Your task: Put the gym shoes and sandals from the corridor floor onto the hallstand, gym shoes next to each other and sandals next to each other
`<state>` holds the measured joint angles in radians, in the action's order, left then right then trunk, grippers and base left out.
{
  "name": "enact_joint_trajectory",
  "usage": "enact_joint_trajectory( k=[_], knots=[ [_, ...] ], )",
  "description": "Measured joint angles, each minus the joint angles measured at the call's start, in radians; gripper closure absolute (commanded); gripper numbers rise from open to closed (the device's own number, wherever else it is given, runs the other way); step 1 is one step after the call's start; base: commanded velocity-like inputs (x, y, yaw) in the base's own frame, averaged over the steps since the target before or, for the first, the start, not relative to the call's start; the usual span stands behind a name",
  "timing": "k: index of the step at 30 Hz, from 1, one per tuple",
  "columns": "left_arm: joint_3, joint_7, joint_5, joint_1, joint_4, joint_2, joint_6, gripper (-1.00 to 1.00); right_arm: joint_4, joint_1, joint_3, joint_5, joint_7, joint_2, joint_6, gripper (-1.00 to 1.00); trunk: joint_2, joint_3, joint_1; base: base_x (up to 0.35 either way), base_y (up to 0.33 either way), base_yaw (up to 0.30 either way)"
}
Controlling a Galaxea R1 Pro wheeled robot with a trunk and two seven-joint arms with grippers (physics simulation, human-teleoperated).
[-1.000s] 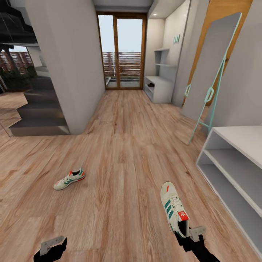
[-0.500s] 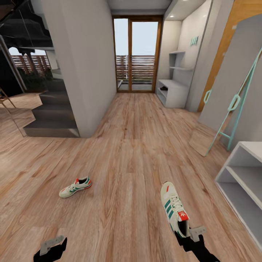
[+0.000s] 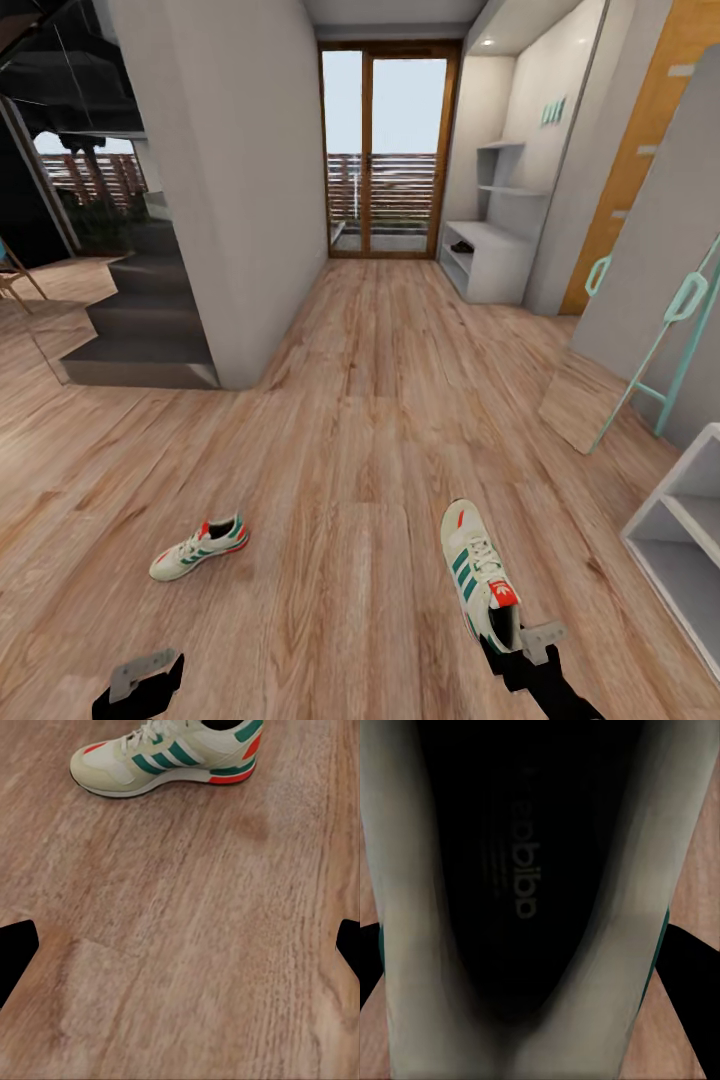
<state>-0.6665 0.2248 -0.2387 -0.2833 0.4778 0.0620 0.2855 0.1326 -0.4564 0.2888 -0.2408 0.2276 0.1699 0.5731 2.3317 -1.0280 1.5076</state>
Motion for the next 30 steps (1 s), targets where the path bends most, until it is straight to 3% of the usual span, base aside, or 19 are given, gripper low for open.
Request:
enact_joint_trajectory(
  k=[24, 30],
  knots=[
    [0.000, 0.000, 0.000, 0.001, -0.001, 0.000, 0.000, -1.00, 0.000, 0.000, 0.000, 0.000, 0.000, 0.000, 0.000, 1.00, 0.000, 0.000, 0.000, 0.295, -0.140, 0.002],
    [0.000, 0.000, 0.000, 0.001, 0.000, 0.000, 0.000, -1.00, -0.001, 0.000, 0.000, 0.000, 0.000, 0.000, 0.000, 1.00, 0.000, 0.000, 0.000, 0.281, -0.166, 0.167]
  ],
)
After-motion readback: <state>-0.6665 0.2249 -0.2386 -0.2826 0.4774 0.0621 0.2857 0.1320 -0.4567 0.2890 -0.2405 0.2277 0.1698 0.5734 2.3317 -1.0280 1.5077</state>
